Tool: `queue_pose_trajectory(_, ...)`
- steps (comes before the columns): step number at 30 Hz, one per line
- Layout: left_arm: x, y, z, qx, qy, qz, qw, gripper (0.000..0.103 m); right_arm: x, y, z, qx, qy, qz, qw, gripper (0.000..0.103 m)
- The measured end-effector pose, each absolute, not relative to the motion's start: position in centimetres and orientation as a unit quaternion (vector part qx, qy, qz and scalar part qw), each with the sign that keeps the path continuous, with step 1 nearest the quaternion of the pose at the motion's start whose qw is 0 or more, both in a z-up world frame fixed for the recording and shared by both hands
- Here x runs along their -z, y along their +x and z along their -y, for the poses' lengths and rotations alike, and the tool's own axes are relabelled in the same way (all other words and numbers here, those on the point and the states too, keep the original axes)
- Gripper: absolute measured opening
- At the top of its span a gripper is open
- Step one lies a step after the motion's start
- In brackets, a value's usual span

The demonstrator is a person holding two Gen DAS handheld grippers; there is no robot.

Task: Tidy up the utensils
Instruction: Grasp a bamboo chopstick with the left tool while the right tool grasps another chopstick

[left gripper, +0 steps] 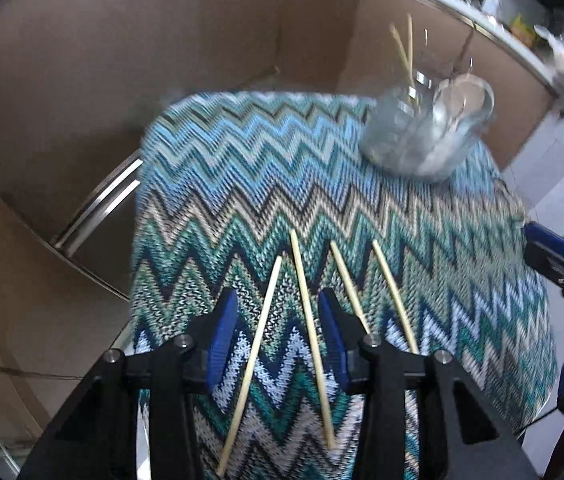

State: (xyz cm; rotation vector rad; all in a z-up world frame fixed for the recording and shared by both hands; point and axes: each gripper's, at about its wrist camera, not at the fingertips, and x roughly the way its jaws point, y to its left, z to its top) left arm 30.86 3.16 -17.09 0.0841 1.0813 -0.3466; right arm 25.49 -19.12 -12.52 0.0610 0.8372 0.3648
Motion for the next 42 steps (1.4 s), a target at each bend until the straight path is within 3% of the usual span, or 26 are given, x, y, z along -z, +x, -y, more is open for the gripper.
queue_pose_trajectory(5,19.5,32.5,-2.4,0.193,0.073,-0.544,0.814,0.025,16.0,28.6,16.9,-0.211,0.027,-0.460,0.862,0.021)
queue_pose_trajectory(17,21.9,35.0,-1.9,0.211,0.082,-0.587,0.777,0.011,21.1,33.9,13.7,-0.220,0.016,-0.555,0.802,0.012)
queue_pose_trajectory(34,23.6,36.0,0.0,0.188,0.092,-0.611,0.763,0.004,22.5,35.5,12.6,-0.207,0.035,-0.588,0.781,0.009)
queue_pose_trajectory(42,20.3,33.2,-2.2,0.175,0.059,-0.579,0.794,0.004,19.3,32.2,14.8,-0.208,0.054,-0.556,0.803,0.006)
